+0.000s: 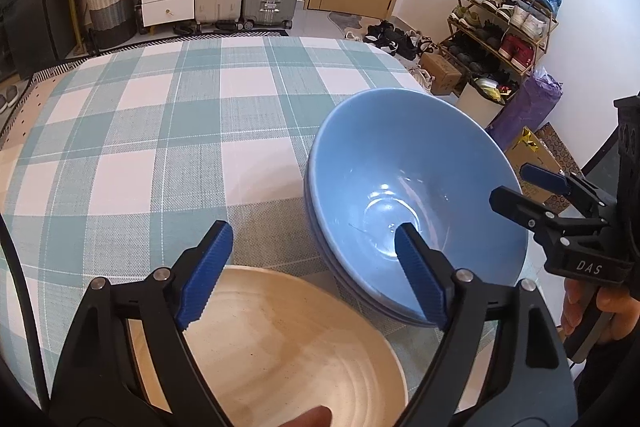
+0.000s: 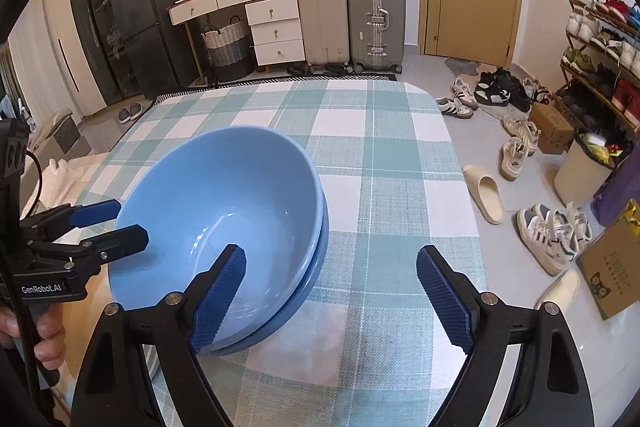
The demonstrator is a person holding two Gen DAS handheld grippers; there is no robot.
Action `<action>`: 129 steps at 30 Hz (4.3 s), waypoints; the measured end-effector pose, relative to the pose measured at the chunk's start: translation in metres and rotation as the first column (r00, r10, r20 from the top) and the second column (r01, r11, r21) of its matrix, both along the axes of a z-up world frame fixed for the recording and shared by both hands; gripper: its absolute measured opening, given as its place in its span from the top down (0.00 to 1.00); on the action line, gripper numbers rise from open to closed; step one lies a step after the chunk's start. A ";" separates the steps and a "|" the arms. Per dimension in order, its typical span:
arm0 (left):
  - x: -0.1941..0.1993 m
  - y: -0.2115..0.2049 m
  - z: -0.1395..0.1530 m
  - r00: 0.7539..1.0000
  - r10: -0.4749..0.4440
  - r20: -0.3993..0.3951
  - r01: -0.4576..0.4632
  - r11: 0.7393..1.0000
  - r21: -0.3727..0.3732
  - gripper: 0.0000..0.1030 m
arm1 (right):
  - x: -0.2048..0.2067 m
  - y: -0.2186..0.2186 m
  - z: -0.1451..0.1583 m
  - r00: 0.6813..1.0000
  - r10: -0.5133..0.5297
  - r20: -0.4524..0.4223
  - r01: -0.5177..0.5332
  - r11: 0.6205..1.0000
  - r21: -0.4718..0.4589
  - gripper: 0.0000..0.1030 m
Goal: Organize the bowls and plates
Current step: 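Close both tools on the rims of the nested blue bowls, then lift the nested blue bowls with both tools and carry them over the cream plates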
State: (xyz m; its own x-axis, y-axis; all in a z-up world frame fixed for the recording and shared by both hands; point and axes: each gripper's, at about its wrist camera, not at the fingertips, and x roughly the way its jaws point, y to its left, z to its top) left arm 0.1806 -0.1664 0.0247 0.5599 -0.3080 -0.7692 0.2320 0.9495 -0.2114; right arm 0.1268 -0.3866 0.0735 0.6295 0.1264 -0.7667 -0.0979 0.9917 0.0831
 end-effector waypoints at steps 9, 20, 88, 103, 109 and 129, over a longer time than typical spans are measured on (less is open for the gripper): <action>0.003 0.000 -0.002 1.000 -0.003 0.005 0.003 1.000 0.002 0.02 | 0.002 0.000 -0.007 1.000 0.008 -0.002 -0.008 0.999 0.043 0.02; 0.016 0.013 -0.008 0.998 0.052 -0.037 -0.055 0.995 -0.080 0.02 | 0.009 -0.004 -0.017 1.000 -0.003 -0.017 0.004 0.994 0.111 0.02; -0.052 0.037 0.062 0.996 0.012 0.086 -0.001 0.993 -0.121 0.65 | -0.051 0.037 0.059 0.991 0.041 0.124 -0.068 0.974 0.215 0.63; -0.105 0.079 0.098 0.989 0.055 0.138 -0.034 0.989 -0.147 0.65 | -0.079 0.074 0.091 0.981 0.076 0.179 -0.109 0.976 0.186 0.63; -0.125 0.094 0.112 0.985 0.078 0.155 -0.055 0.988 -0.143 0.65 | -0.090 0.092 0.103 0.976 0.092 0.198 -0.129 0.974 0.186 0.63; -0.172 0.156 0.118 0.971 0.189 0.146 -0.178 0.980 -0.085 0.65 | -0.087 0.153 0.087 0.967 0.192 0.168 -0.226 0.950 0.214 0.63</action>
